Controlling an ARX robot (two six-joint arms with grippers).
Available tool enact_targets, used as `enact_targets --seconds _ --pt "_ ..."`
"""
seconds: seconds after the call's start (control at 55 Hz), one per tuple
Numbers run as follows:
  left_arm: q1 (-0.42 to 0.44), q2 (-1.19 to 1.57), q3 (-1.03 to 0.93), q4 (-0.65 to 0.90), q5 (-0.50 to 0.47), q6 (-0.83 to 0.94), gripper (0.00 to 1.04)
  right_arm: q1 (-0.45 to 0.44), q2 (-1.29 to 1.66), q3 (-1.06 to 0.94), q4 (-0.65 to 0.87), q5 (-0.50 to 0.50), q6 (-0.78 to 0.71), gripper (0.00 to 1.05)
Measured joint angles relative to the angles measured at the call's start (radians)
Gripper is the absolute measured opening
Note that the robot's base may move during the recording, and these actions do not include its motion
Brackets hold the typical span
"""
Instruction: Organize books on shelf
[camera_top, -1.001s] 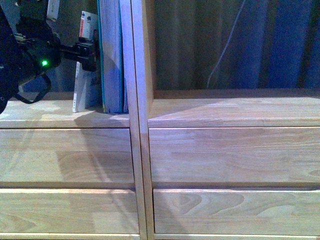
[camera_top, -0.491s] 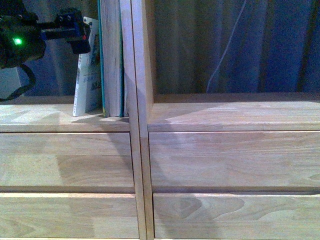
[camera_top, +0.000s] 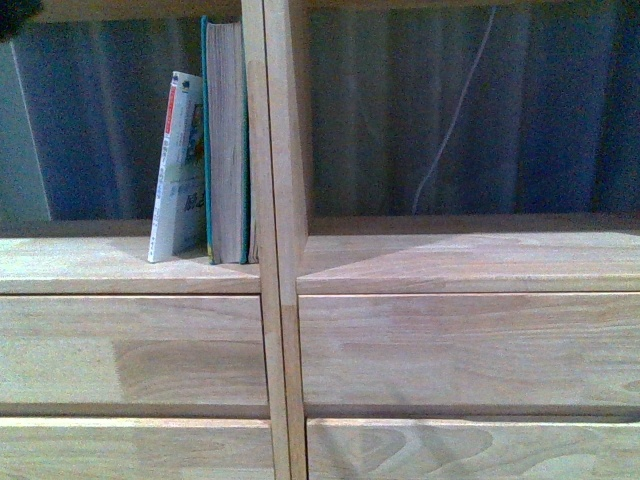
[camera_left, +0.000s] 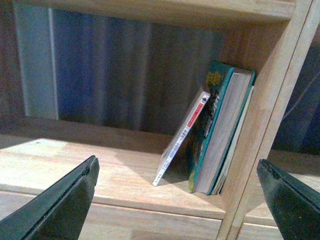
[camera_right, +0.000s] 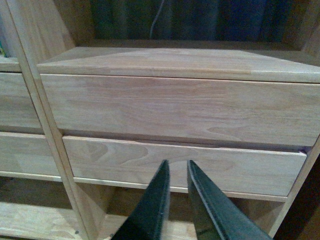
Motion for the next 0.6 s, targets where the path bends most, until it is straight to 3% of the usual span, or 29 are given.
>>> enact_targets --seconds 0.146,0.291,0.419,0.473,0.51,0.6 --pt "-0.062 -0.253 -0.125 -0.135 -0.139 0.012 0.97 0.0 0.0 0.0 0.0 0.0 0.0 0.49" --pt "-0.204 -0.444 -0.262 -0.245 -0.344 0.022 0.97 0.0 0.0 0.0 0.0 0.0 0.0 0.73" --pt "-0.352 -0.523 -0.367 -0.225 -0.535 0.037 0.97 0.0 0.0 0.0 0.0 0.0 0.0 0.95" --pt "-0.385 -0.523 -0.389 -0.246 -0.576 0.029 0.97 0.0 0.0 0.0 0.0 0.0 0.0 0.99" --pt "-0.389 -0.526 -0.401 -0.256 -0.565 0.037 0.96 0.0 0.0 0.0 0.0 0.0 0.0 0.98" --pt "-0.31 -0.585 -0.438 -0.354 -0.355 0.064 0.8 0.0 0.0 0.0 0.0 0.0 0.0 0.98"
